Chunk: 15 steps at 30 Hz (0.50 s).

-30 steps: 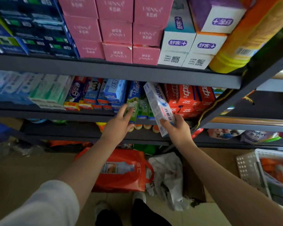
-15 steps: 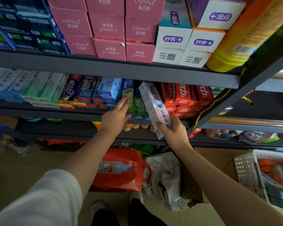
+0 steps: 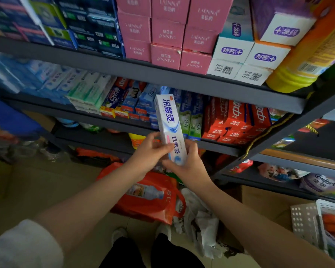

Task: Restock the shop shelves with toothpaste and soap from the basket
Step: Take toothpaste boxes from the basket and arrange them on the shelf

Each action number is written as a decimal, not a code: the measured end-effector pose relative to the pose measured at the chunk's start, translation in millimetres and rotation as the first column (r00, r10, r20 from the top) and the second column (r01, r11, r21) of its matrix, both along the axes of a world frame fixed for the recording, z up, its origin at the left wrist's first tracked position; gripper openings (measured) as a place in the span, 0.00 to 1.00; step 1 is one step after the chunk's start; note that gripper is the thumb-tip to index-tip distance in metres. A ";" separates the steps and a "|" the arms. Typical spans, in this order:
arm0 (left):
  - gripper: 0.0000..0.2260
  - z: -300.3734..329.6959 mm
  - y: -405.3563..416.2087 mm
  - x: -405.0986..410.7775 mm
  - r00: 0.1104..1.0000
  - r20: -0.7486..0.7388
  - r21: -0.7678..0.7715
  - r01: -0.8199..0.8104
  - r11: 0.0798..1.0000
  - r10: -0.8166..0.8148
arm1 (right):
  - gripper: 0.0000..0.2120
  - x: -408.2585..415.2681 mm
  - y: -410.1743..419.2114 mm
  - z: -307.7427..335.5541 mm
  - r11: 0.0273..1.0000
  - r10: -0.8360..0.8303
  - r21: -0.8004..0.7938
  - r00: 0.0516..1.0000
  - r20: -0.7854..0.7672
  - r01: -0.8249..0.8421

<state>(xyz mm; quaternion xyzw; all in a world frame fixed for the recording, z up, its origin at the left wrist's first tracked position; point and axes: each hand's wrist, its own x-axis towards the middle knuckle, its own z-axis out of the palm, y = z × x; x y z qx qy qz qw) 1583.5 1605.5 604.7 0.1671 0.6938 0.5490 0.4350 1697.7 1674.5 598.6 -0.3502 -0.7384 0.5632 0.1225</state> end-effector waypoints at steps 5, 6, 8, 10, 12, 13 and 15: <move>0.14 4.0 -63.1 -32.0 0.981 -0.193 -0.055 0.025 0.998 -0.035 | 0.24 -29.2 9.6 16.6 0.991 0.131 -0.038 0.991 0.006 -0.130; 0.13 2.2 -77.8 -38.0 0.978 -0.203 -0.056 0.031 0.998 -0.042 | 0.25 -41.6 12.7 22.0 0.988 0.111 -0.106 0.994 -0.004 -0.110; 0.15 2.4 -104.4 -46.9 0.978 -0.198 -0.055 0.053 0.997 -0.063 | 0.24 -69.0 14.5 28.6 0.970 0.073 -0.229 0.997 -0.037 -0.080; 0.17 6.4 -124.5 -53.2 0.983 -0.168 -0.036 0.071 0.997 -0.076 | 0.22 -93.2 11.8 28.5 0.946 0.066 -0.315 0.996 -0.053 -0.079; 0.17 12.3 -140.4 -62.4 0.987 -0.157 -0.027 0.032 0.999 -0.036 | 0.16 -115.6 2.1 27.2 0.907 0.131 -0.394 0.989 -0.069 -0.148; 0.17 14.7 -146.1 -67.4 0.988 -0.156 -0.024 0.001 1.000 -0.005 | 0.13 -125.5 -3.0 26.8 0.881 0.157 -0.438 0.984 -0.088 -0.180; 0.17 15.4 -161.3 -83.1 0.977 -0.209 -0.039 -0.055 0.998 0.046 | 0.08 -148.6 -15.3 27.3 0.839 0.143 -0.513 0.983 -0.118 -0.184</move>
